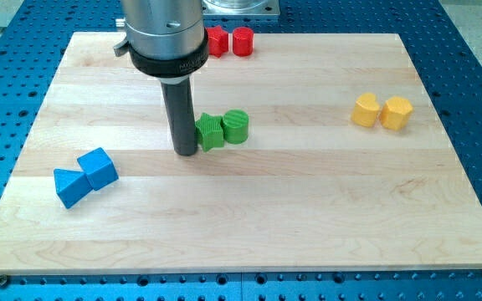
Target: Separate the blue blocks
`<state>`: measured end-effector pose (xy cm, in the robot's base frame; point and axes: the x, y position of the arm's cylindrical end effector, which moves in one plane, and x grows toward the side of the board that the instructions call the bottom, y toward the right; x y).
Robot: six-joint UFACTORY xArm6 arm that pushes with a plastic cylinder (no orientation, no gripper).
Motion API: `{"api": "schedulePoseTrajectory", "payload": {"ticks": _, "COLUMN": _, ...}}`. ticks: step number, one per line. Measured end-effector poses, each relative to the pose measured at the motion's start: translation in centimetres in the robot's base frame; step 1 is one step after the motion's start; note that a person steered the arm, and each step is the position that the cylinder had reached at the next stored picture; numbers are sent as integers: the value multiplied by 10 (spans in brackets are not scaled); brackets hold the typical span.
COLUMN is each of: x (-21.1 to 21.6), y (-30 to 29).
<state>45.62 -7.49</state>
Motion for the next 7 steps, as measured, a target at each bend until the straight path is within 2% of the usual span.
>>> {"api": "schedulePoseTrajectory", "payload": {"ticks": 1, "x": 1, "y": 0}}
{"api": "schedulePoseTrajectory", "payload": {"ticks": 2, "x": 18, "y": 0}}
{"api": "schedulePoseTrajectory", "payload": {"ticks": 4, "x": 77, "y": -10}}
{"api": "schedulePoseTrajectory", "payload": {"ticks": 6, "x": 120, "y": -130}}
{"api": "schedulePoseTrajectory", "payload": {"ticks": 7, "x": 120, "y": -136}}
